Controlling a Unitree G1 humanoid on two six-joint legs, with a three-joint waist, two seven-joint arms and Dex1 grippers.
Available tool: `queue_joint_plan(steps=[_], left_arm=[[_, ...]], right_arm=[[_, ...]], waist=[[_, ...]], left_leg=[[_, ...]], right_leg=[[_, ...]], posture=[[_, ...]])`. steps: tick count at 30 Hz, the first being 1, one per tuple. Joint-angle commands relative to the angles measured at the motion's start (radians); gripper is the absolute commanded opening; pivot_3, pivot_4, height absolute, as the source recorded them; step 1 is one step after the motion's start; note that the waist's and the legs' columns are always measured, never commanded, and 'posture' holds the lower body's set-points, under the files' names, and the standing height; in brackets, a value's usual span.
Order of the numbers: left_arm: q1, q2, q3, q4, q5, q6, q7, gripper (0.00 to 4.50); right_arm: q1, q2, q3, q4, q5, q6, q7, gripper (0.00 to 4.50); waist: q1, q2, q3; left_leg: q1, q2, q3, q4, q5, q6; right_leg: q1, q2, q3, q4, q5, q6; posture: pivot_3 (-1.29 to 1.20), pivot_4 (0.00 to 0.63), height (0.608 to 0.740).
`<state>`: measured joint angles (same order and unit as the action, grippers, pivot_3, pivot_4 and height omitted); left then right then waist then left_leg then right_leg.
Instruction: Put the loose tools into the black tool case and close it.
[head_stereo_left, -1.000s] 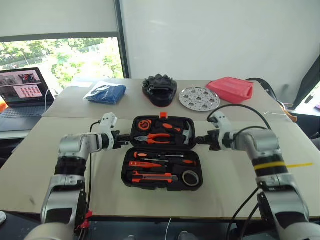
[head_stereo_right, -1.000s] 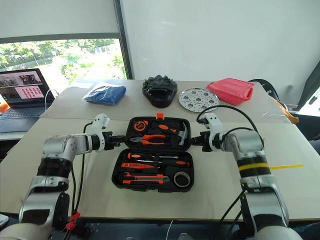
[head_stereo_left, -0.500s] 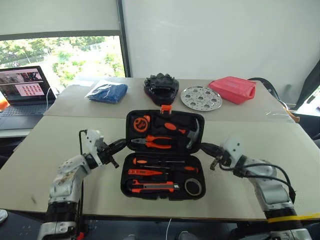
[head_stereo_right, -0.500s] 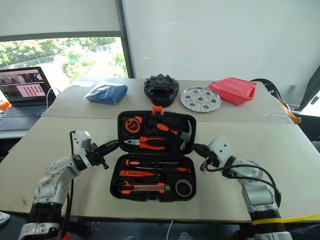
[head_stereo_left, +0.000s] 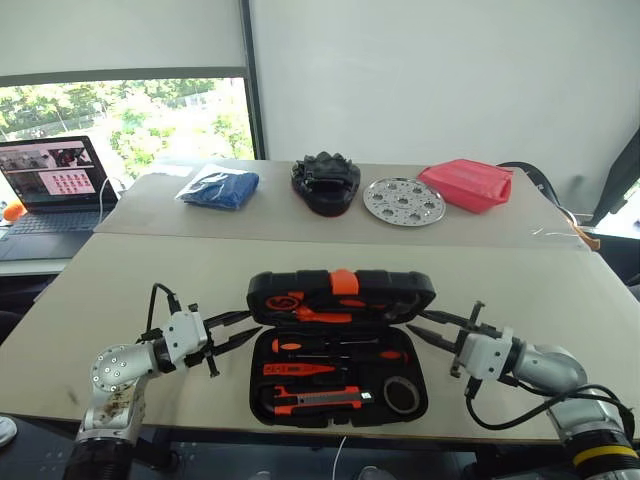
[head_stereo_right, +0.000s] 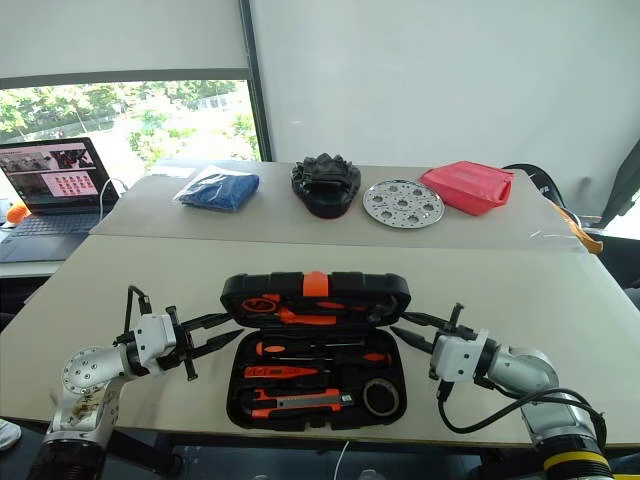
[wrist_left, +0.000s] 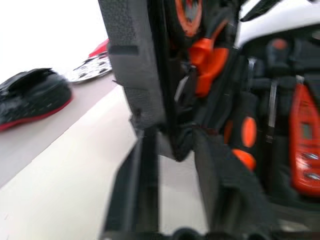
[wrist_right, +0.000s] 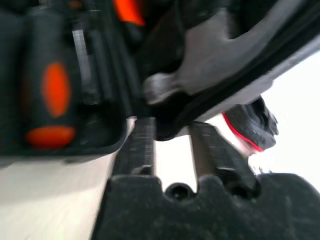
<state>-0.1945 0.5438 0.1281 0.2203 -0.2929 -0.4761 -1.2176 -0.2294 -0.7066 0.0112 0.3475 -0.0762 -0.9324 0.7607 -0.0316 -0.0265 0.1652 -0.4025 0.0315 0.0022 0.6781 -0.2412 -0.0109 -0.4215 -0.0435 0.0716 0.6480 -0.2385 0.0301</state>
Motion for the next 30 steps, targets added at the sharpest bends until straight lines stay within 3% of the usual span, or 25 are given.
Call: queue_joint_plan(steps=[1,4,5,6,16,17,19,20,23,25,29,30], left_arm=[[-0.020,0.010,-0.037,-0.020,-0.013,-0.101,-0.038,2.88],[-0.019,0.036,-0.030,0.000,-0.023,-0.112,-0.045,4.00],[-0.016,0.045,-0.026,0.002,-0.027,-0.112,-0.046,4.09],[-0.005,0.065,-0.019,-0.001,-0.036,-0.092,-0.054,4.50],[0.049,0.215,0.052,0.008,-0.142,0.166,-0.073,4.50],[0.054,0.225,0.058,0.012,-0.150,0.196,-0.074,4.50],[0.057,0.233,0.064,0.030,-0.145,0.203,-0.078,4.50],[0.060,0.236,0.064,0.030,-0.148,0.215,-0.083,4.50],[0.069,0.240,0.053,0.019,-0.144,0.241,-0.106,3.70],[0.083,0.241,0.031,0.006,-0.121,0.244,-0.117,2.92],[0.115,0.227,-0.022,-0.035,-0.070,0.242,-0.110,1.45],[0.117,0.220,-0.032,-0.049,-0.063,0.249,-0.097,1.07]], right_arm=[[-0.040,-0.009,0.030,-0.010,-0.044,-0.174,-0.037,2.79],[-0.048,-0.034,0.032,0.030,-0.072,-0.215,-0.060,3.84],[-0.046,-0.044,0.034,0.040,-0.076,-0.224,-0.064,4.03],[-0.038,-0.061,0.032,0.059,-0.080,-0.238,-0.069,4.44],[0.026,-0.194,0.035,0.142,-0.020,-0.251,-0.091,4.44],[0.037,-0.206,0.041,0.137,0.004,-0.238,-0.082,3.92],[0.064,-0.228,0.060,0.112,0.062,-0.207,-0.054,3.58],[0.087,-0.244,0.080,0.086,0.111,-0.172,-0.020,3.10],[0.167,-0.286,0.131,-0.019,0.248,-0.050,0.082,2.05],[0.205,-0.298,0.143,-0.092,0.290,0.041,0.121,1.33],[0.218,-0.277,0.155,-0.198,0.288,0.242,0.144,0.00],[0.214,-0.268,0.156,-0.215,0.277,0.276,0.143,0.00]], waist=[[-0.002,0.000,0.000],[-0.007,0.000,0.000],[-0.008,0.000,0.000],[-0.009,0.000,0.000],[-0.011,0.000,0.000],[-0.011,0.000,0.000],[-0.011,0.000,0.000],[-0.011,0.000,0.000],[-0.009,0.000,0.000],[-0.009,0.000,0.000],[-0.012,0.000,0.000],[-0.011,0.000,0.000]], left_leg=[[0.000,0.000,0.000,0.000,0.000,0.000],[0.000,0.000,0.000,0.000,0.000,0.000],[0.000,0.000,0.000,0.000,0.000,0.000],[0.001,0.001,0.000,0.000,0.000,0.000],[0.004,0.001,0.000,0.000,0.000,0.000],[0.004,0.001,0.001,0.000,0.000,0.000],[0.004,0.001,0.001,0.000,0.000,0.000],[0.004,0.001,0.001,-0.001,0.000,0.000],[0.004,0.001,0.001,0.000,0.000,0.000],[0.004,0.001,0.001,0.000,0.000,0.000],[0.005,0.002,0.001,0.000,0.000,0.000],[0.005,0.002,0.001,0.000,0.000,0.000]], right_leg=[[0.000,0.000,0.000,0.000,0.000,0.000],[0.000,0.000,0.000,0.001,0.000,0.000],[0.000,0.000,0.000,0.001,0.000,0.000],[0.001,0.000,0.000,0.001,0.000,0.000],[0.003,0.000,0.001,0.001,0.000,0.000],[0.003,0.000,0.001,0.001,0.000,0.000],[0.003,0.000,0.001,0.001,0.000,0.000],[0.003,0.000,0.001,0.001,0.000,0.000],[0.003,0.000,0.001,0.000,0.000,0.000],[0.004,0.000,0.001,0.000,0.000,0.000],[0.004,0.001,0.002,0.001,0.000,-0.001],[0.004,0.001,0.002,0.001,0.000,-0.001]], posture=[[0.00,0.150,0.740],[0.00,0.150,0.740],[0.00,0.150,0.740],[0.00,0.150,0.740],[0.00,0.150,0.740],[0.00,0.150,0.740],[0.00,0.150,0.740],[0.00,0.150,0.740],[0.00,0.150,0.740],[0.00,0.150,0.740],[0.00,0.150,0.740],[0.00,0.150,0.740]])
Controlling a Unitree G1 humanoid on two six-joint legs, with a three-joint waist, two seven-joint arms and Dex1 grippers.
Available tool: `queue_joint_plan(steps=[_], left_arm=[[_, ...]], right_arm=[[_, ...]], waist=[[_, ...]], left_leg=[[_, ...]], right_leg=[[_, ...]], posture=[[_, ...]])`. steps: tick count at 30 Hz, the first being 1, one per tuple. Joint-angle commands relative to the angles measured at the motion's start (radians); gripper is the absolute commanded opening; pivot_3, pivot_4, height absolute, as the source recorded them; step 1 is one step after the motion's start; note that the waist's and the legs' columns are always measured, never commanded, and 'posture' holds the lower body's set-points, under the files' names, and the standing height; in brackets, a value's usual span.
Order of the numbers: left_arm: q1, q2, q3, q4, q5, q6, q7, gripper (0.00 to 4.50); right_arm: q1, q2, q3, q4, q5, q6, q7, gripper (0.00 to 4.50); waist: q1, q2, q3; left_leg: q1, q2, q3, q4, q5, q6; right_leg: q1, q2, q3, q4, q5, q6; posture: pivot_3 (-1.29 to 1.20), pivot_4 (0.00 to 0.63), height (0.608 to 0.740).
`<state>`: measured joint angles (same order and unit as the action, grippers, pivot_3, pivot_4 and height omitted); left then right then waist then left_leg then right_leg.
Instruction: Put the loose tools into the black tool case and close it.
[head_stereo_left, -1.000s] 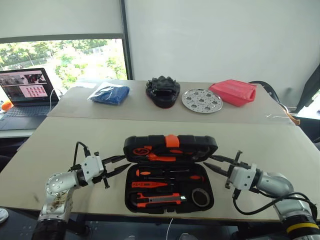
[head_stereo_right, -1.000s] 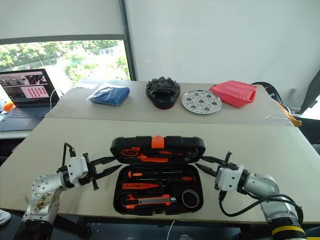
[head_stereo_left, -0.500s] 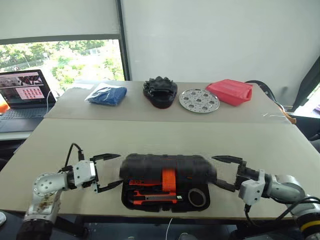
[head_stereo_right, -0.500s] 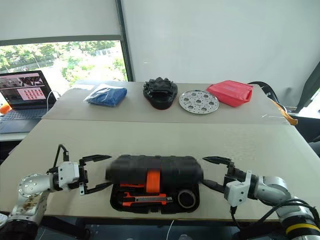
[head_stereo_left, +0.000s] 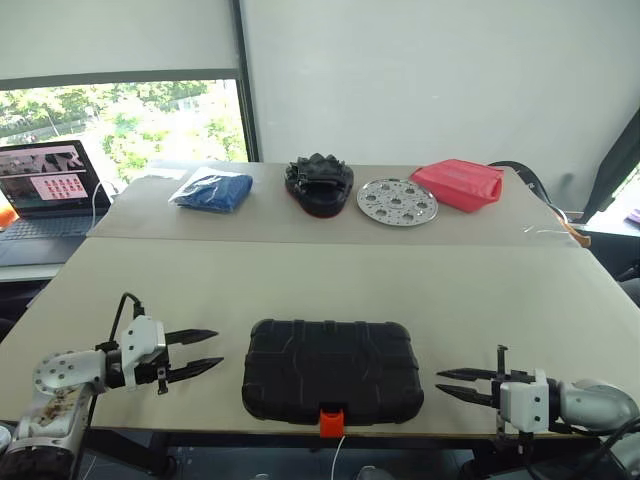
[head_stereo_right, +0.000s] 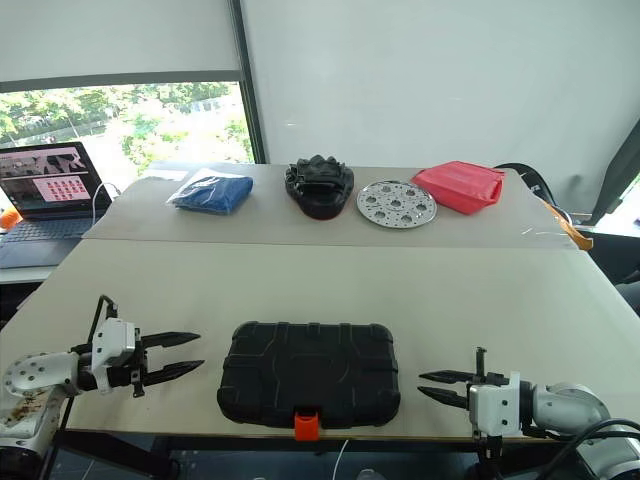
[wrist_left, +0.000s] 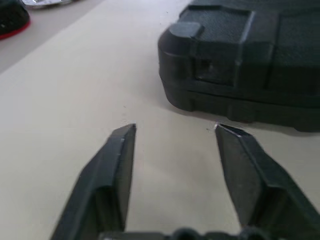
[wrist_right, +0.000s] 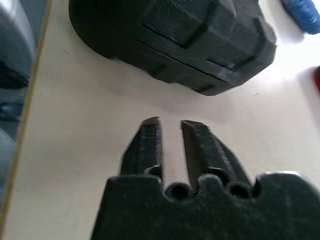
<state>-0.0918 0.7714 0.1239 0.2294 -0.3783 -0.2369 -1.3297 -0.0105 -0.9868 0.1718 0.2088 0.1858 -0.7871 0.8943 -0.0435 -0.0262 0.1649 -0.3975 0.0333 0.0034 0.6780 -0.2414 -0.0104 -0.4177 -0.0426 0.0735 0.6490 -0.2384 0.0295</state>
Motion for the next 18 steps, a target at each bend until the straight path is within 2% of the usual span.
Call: queue_joint_plan(steps=[1,3,10,18], left_arm=[[0.017,-0.014,-0.040,-0.076,0.030,0.030,0.034,0.59],[0.022,-0.022,-0.062,-0.103,0.049,0.061,0.063,0.09],[0.029,-0.069,-0.121,-0.255,0.022,0.250,0.145,0.09],[-0.008,-0.147,-0.080,-0.260,0.028,0.342,0.284,0.09]], right_arm=[[-0.013,0.025,-0.004,-0.100,0.016,0.171,0.009,0.00],[-0.028,0.042,-0.002,-0.142,0.006,0.265,0.011,0.00],[-0.206,0.176,0.009,-0.171,-0.036,0.503,-0.017,0.00],[-0.474,0.361,0.026,-0.034,-0.162,0.890,-0.151,0.00]], waist=[[0.002,0.000,0.000],[0.005,0.000,0.000],[0.005,0.000,0.000],[0.004,0.000,0.000]], left_leg=[[0.000,0.000,0.000,0.000,0.000,0.000],[0.000,0.000,0.000,0.000,0.000,0.000],[-0.001,0.000,0.000,0.001,0.000,0.000],[-0.004,0.000,-0.001,0.001,0.000,0.000]], right_leg=[[0.000,0.000,0.000,0.000,0.000,0.000],[0.000,0.000,0.000,0.000,0.000,0.000],[-0.002,0.001,0.000,0.000,0.000,0.000],[-0.004,0.001,-0.001,0.001,0.000,0.000]], posture=[[0.00,0.150,0.740],[0.00,0.150,0.740],[0.00,0.150,0.740],[0.00,0.150,0.740]])
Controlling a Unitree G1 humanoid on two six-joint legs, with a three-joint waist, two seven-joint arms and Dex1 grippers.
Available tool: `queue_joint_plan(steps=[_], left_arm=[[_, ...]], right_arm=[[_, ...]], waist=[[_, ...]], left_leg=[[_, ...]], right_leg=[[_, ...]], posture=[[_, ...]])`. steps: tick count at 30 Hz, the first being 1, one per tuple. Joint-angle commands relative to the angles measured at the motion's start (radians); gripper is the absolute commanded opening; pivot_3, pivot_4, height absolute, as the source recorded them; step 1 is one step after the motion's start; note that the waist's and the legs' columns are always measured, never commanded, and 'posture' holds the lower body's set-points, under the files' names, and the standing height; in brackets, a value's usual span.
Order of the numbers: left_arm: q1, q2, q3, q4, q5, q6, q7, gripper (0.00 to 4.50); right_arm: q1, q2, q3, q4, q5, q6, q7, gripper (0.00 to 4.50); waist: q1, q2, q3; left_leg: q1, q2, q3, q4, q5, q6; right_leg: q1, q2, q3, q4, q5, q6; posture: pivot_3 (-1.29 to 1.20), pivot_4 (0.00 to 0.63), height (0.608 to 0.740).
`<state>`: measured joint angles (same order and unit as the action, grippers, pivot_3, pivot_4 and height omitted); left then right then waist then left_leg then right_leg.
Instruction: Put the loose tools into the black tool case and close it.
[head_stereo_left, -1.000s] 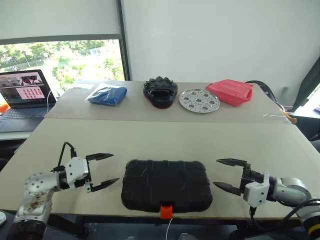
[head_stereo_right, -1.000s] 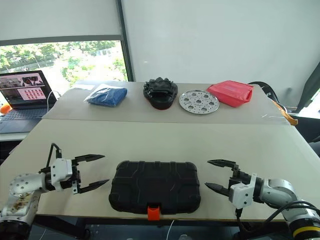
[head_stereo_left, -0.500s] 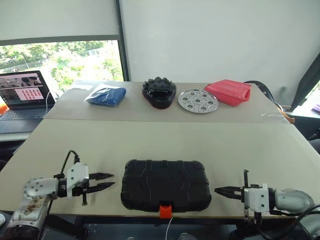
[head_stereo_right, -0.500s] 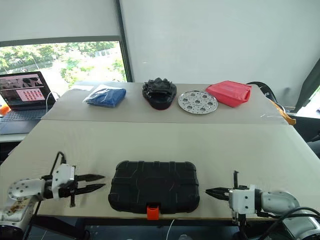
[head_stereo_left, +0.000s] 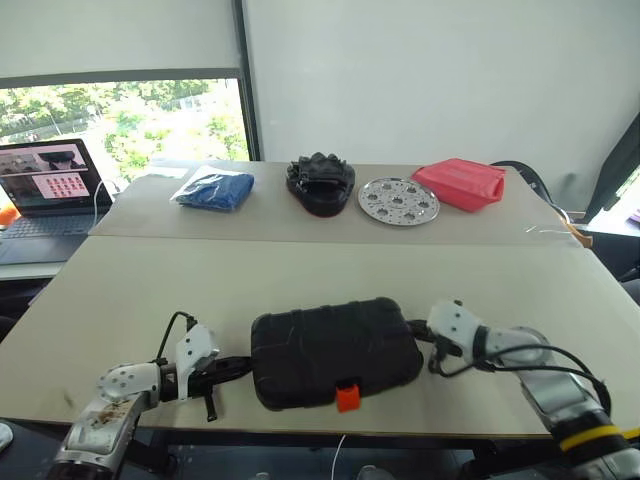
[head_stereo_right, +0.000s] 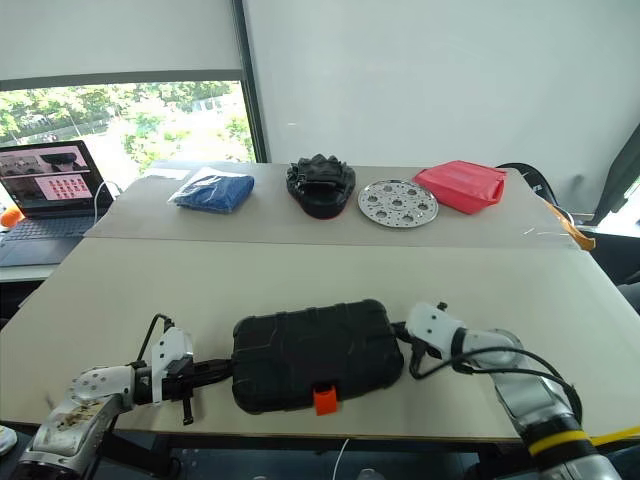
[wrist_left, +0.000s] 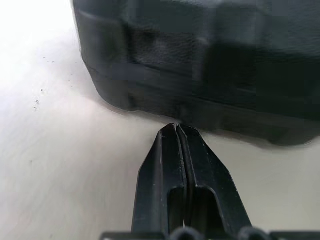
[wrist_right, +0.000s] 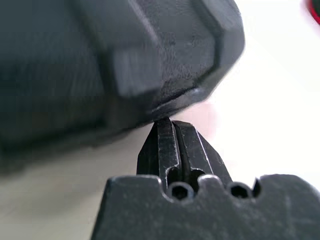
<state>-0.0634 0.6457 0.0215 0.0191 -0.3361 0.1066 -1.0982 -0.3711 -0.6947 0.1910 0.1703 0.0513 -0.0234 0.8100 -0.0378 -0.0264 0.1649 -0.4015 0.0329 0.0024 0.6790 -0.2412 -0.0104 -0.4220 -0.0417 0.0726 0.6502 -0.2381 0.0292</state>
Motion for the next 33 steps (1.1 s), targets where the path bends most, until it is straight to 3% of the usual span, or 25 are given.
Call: queue_joint_plan(steps=[1,5,9,15,20,27,33], left_arm=[[-0.037,-0.027,0.028,-0.048,-0.013,0.004,0.066,0.09],[-0.023,-0.033,0.053,-0.052,-0.020,0.016,0.097,0.09],[-0.003,-0.020,0.091,-0.057,-0.035,0.022,0.100,0.09],[-0.009,0.108,0.164,-0.057,-0.192,0.120,-0.101,0.09],[-0.139,0.154,0.139,-0.102,-0.305,0.287,-0.168,0.09],[-0.437,0.023,-0.072,-0.035,-0.172,0.332,-0.082,0.09],[-0.611,-0.132,-0.202,0.156,-0.009,0.263,-0.007,0.09]], right_arm=[[-0.145,0.092,0.010,0.019,-0.042,0.157,-0.077,0.00],[-0.253,0.166,0.010,0.101,-0.106,0.231,-0.146,0.00],[-0.251,0.135,-0.002,0.108,-0.131,0.195,-0.116,0.00],[-0.086,-0.036,-0.110,-0.025,-0.030,0.092,0.044,0.00],[0.140,-0.119,-0.198,-0.280,0.127,0.161,0.170,0.00],[0.390,-0.079,-0.190,-0.611,0.204,0.264,0.125,0.00],[0.372,-0.002,-0.097,-0.664,0.160,0.306,0.051,0.00]], waist=[[-0.005,0.000,0.000],[-0.008,0.000,0.000],[0.001,0.000,0.000],[0.019,0.000,0.000],[0.022,0.000,0.000],[0.022,0.000,0.000],[0.014,-0.001,0.000]], left_leg=[[-0.001,0.000,0.000,0.000,0.000,0.000],[-0.001,0.001,0.000,-0.001,0.000,0.000],[-0.004,0.000,-0.001,-0.001,0.000,0.000],[-0.004,0.000,-0.001,-0.001,0.000,0.000],[-0.002,0.000,-0.001,-0.001,0.000,0.000],[-0.002,-0.001,-0.002,0.001,0.000,0.000],[-0.002,-0.001,-0.001,0.001,0.000,0.000]], right_leg=[[-0.001,0.000,0.000,0.000,0.000,0.000],[-0.002,0.000,0.000,0.000,0.001,-0.001],[-0.003,-0.001,-0.002,-0.001,0.001,-0.001],[-0.002,-0.002,-0.003,-0.003,0.000,0.000],[0.000,-0.001,-0.003,-0.003,0.000,0.000],[0.002,0.000,-0.002,-0.001,0.000,0.001],[0.001,0.001,-0.001,-0.002,0.000,0.001]], posture=[[0.00,0.150,0.740],[0.00,0.150,0.740],[0.00,0.150,0.740],[0.00,0.150,0.740],[0.00,0.150,0.740],[0.00,0.150,0.740],[0.00,0.150,0.740]])
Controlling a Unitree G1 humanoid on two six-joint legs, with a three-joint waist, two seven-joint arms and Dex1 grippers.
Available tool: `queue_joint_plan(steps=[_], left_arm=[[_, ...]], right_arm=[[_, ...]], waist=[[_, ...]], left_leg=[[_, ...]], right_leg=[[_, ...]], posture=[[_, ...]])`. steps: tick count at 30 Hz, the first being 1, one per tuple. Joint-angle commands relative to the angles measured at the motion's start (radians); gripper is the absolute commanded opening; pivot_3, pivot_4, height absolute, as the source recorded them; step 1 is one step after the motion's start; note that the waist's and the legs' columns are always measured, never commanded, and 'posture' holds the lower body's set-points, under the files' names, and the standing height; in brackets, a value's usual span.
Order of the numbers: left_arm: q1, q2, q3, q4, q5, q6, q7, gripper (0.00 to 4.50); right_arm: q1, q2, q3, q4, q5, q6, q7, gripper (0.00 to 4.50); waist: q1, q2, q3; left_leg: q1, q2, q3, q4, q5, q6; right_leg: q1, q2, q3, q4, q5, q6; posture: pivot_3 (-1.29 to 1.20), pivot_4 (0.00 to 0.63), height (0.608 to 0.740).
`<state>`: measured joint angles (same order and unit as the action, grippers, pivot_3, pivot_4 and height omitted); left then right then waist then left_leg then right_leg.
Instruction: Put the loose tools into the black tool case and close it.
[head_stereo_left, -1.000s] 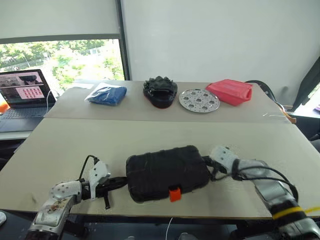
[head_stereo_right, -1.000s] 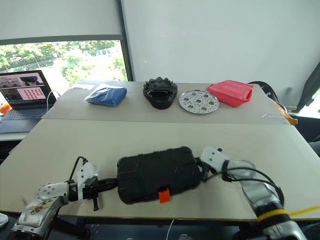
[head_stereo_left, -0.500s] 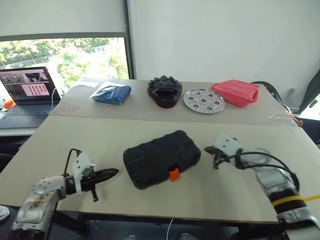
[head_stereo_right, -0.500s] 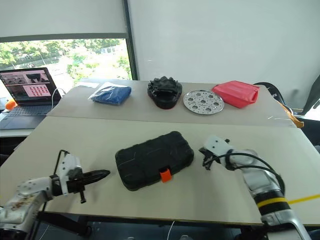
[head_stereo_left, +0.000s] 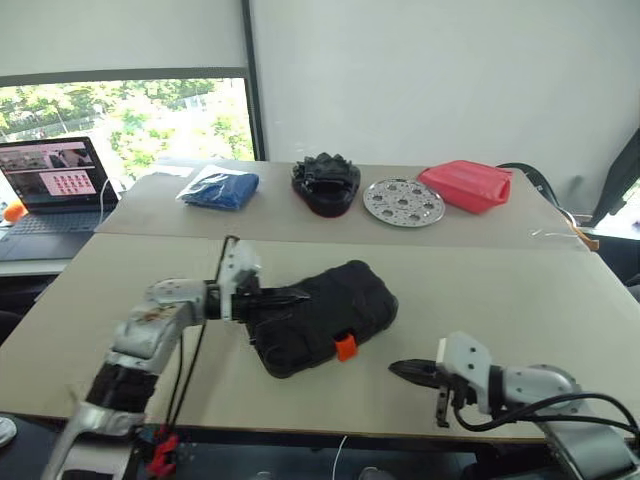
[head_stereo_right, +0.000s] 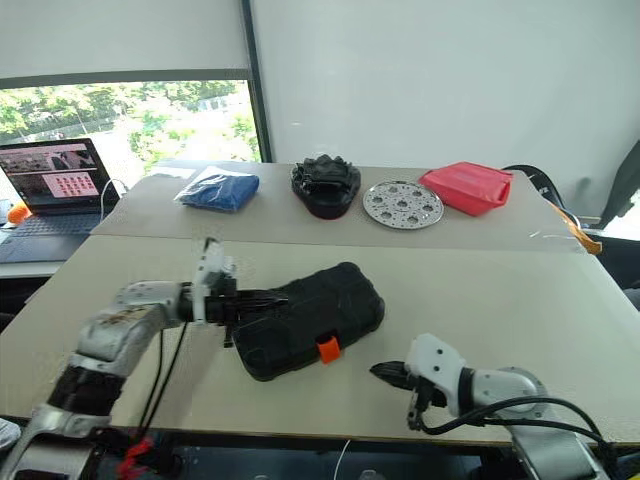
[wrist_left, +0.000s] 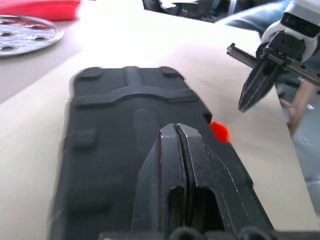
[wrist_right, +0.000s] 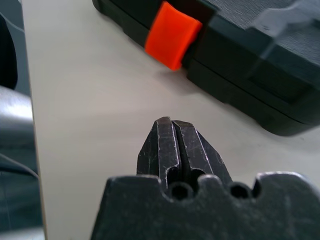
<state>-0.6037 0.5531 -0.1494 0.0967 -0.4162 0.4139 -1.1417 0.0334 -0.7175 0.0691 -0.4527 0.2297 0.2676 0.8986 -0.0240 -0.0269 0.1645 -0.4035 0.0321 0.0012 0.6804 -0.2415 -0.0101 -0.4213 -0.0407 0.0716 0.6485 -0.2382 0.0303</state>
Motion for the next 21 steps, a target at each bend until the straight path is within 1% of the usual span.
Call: queue_joint_plan(steps=[1,5,8,11,15,21], left_arm=[[-0.095,-0.062,-0.048,0.113,0.097,-0.060,0.047,0.09],[-0.162,-0.117,-0.088,0.229,0.187,-0.122,0.073,0.09],[-0.196,-0.137,-0.104,0.280,0.229,-0.126,0.085,0.09],[-0.199,-0.131,-0.116,0.280,0.244,-0.106,0.052,0.09],[-0.170,-0.094,-0.134,0.246,0.256,-0.053,0.008,0.09],[-0.142,-0.067,-0.156,0.224,0.288,0.005,0.017,0.09]], right_arm=[[-0.046,0.031,0.041,-0.038,-0.028,0.017,-0.045,0.00],[-0.105,0.064,0.097,-0.018,-0.056,0.031,-0.063,0.00],[-0.150,0.092,0.141,0.009,-0.074,0.029,-0.069,0.00],[-0.176,0.108,0.162,0.031,-0.091,0.020,-0.075,0.00],[-0.201,0.116,0.178,0.062,-0.107,0.012,-0.071,0.00],[-0.239,0.154,0.201,0.090,-0.121,0.008,-0.085,0.00]], waist=[[0.001,0.000,0.000],[0.003,0.000,0.000],[0.005,0.000,0.000],[0.006,0.000,0.000],[0.003,0.000,0.000],[0.000,0.000,0.000]], left_leg=[[0.000,0.000,0.000,0.000,0.000,0.000],[-0.001,0.000,0.000,0.000,0.000,0.000],[-0.001,0.000,0.000,0.000,0.000,0.000],[-0.001,0.000,-0.001,0.000,0.000,0.000],[-0.001,0.000,0.000,0.000,0.000,0.000],[0.000,0.000,-0.001,0.000,0.000,0.000]], right_leg=[[0.000,0.000,0.000,0.000,0.000,0.000],[0.000,0.000,0.000,-0.001,0.000,0.000],[0.000,0.000,0.000,-0.001,0.000,0.000],[0.000,0.000,0.000,-0.001,0.000,0.000],[0.000,0.000,0.000,-0.001,0.000,0.000],[0.001,0.001,0.000,0.000,0.000,0.000]], posture=[[0.00,0.150,0.740],[0.00,0.150,0.740],[0.00,0.150,0.740],[0.00,0.150,0.740],[0.00,0.150,0.740],[0.00,0.150,0.740]])
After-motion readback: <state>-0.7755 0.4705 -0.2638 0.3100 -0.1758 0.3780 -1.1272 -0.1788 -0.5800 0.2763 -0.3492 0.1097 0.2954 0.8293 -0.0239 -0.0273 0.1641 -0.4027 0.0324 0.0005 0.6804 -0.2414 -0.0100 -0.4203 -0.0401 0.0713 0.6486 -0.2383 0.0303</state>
